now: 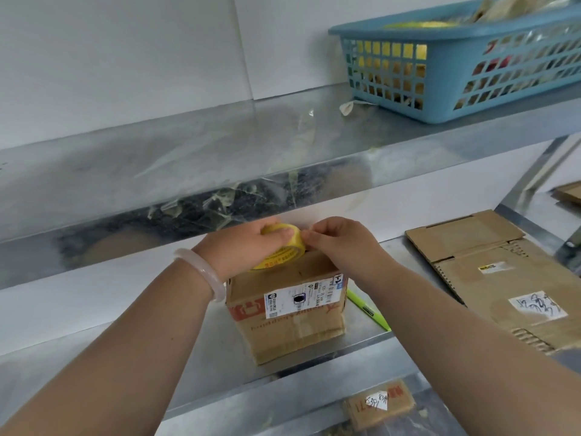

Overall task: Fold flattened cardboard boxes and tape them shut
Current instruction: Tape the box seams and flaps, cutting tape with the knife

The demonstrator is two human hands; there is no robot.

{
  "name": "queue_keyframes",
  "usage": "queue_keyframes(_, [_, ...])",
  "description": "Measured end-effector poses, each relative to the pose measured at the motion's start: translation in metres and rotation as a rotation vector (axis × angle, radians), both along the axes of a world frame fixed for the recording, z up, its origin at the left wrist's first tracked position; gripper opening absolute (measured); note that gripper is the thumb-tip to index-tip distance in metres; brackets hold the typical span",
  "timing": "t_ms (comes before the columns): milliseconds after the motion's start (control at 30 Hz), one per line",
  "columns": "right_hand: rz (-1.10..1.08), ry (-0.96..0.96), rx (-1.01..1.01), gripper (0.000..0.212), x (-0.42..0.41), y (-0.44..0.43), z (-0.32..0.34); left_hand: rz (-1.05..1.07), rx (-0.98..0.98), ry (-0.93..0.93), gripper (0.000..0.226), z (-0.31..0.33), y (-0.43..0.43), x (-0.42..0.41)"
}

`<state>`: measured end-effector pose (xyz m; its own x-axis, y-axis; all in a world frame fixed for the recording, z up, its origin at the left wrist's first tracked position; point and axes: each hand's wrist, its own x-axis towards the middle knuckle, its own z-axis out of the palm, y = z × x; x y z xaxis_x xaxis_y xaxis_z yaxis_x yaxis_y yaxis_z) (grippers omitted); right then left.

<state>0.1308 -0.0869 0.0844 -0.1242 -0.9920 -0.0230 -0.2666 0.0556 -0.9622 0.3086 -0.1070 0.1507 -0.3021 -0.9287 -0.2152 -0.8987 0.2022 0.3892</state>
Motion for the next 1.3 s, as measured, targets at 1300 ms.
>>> queue_keyframes(1300, [-0.054,-0.841,0.278,0.009,-0.065,-0.024,-0.013,0.424,0.091,0.119,0.077,-0.002,0.012,-0.05])
